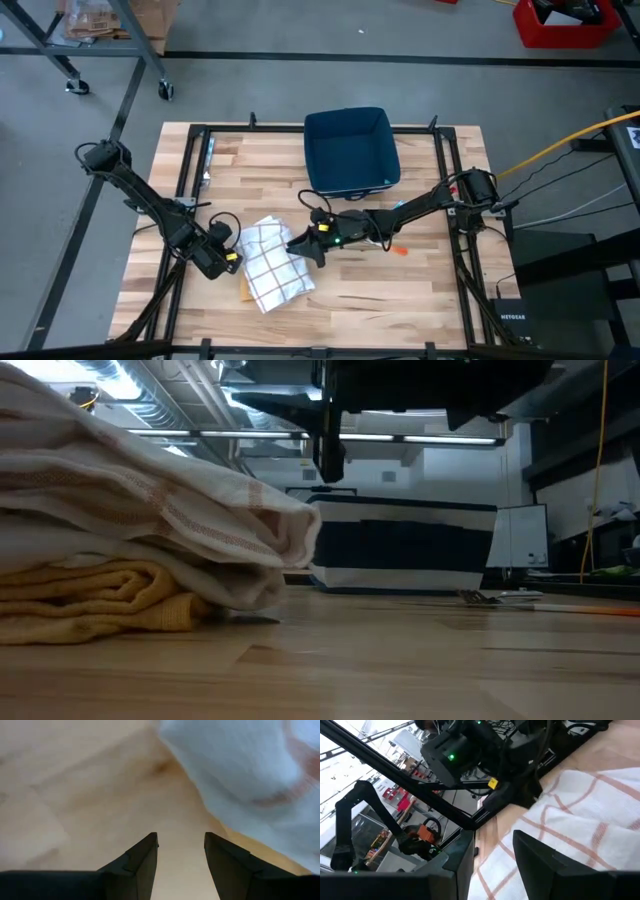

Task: Fold towel
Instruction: Put the stacked folded towels into the blue laundry organizer

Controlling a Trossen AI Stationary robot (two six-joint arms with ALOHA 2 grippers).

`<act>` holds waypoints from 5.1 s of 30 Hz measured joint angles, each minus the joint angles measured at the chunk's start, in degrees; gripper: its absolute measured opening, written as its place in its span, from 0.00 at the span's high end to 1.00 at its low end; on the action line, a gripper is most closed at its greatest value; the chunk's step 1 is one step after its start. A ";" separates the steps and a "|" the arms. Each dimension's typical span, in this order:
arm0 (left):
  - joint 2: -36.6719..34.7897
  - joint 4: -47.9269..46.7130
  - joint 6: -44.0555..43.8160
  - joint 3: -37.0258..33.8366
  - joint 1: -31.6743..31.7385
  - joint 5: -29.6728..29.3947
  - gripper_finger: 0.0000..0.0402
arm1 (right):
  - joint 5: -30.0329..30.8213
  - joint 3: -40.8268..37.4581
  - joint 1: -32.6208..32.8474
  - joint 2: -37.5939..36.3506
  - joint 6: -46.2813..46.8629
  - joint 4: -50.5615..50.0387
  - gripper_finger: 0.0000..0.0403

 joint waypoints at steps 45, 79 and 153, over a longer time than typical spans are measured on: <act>16.96 22.75 -16.22 0.17 0.00 -7.84 0.61 | -2.75 1.48 -0.02 11.00 23.84 -18.60 0.65; 19.71 36.76 -6.84 -0.26 3.89 -18.29 0.97 | -8.70 12.27 -0.09 18.64 14.15 -14.58 0.97; 19.45 43.16 -14.08 0.00 -0.04 -9.40 0.81 | -13.70 13.36 -0.79 16.59 19.82 -28.94 0.69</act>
